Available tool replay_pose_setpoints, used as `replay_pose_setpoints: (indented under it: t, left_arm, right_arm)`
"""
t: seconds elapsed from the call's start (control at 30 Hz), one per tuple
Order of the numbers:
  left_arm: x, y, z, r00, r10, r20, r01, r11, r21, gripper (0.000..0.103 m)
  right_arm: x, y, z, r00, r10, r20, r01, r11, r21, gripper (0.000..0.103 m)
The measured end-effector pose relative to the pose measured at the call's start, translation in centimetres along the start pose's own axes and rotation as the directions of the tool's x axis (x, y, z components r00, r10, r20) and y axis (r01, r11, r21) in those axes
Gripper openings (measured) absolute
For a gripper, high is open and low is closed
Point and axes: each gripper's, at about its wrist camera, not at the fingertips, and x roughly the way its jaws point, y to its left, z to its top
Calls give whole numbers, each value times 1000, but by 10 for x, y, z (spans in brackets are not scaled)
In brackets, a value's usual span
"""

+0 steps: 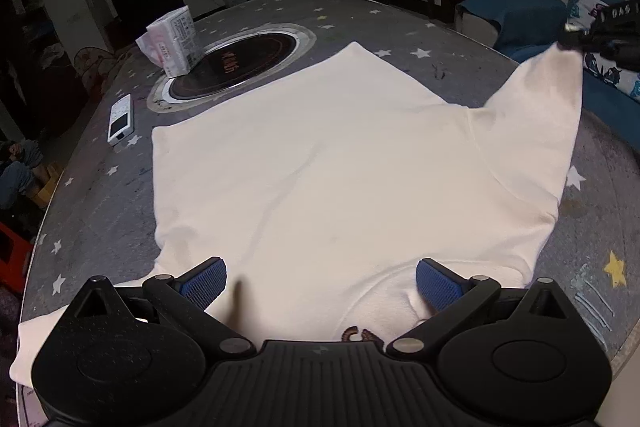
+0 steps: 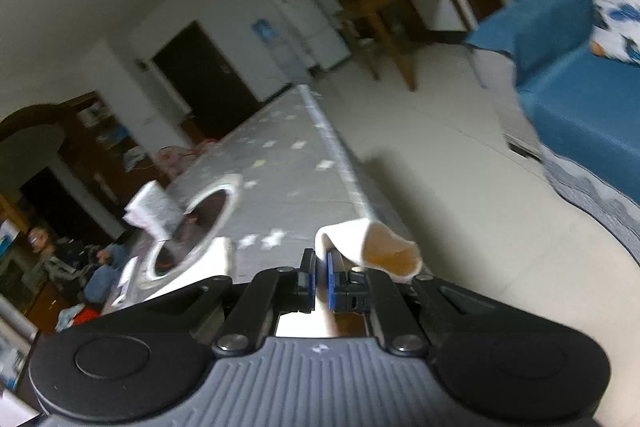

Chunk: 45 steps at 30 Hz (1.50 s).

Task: Fold clothes
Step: 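Lift the sleeve up with the right gripper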

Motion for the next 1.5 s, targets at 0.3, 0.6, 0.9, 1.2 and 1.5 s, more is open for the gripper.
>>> replay_pose_setpoints:
  t: [0.3, 0.6, 0.9, 1.2, 1.5]
  left_arm:
    - [-8, 15, -5, 1000, 4, 19, -3, 999, -43, 103]
    - [-16, 31, -12, 999, 6, 35, -3, 997, -76, 103]
    - [-11, 24, -11, 1000, -13, 22, 15, 998, -64, 103]
    - [-8, 19, -9, 1000, -3, 6, 3, 998, -55, 103]
    - [-5, 16, -9, 1000, 0, -6, 0, 999, -45, 103]
  right_arm:
    - [-4, 80, -5, 989, 142, -41, -147, 973, -180, 4]
    - [5, 96, -19, 1000, -1, -29, -6, 969, -246, 8]
    - [16, 37, -36, 960, -278, -33, 262, 933, -246, 37]
    - [28, -21, -32, 968, -231, -99, 233, 972, 14, 44]
    - [22, -54, -32, 992, -125, -13, 126, 977, 174, 18]
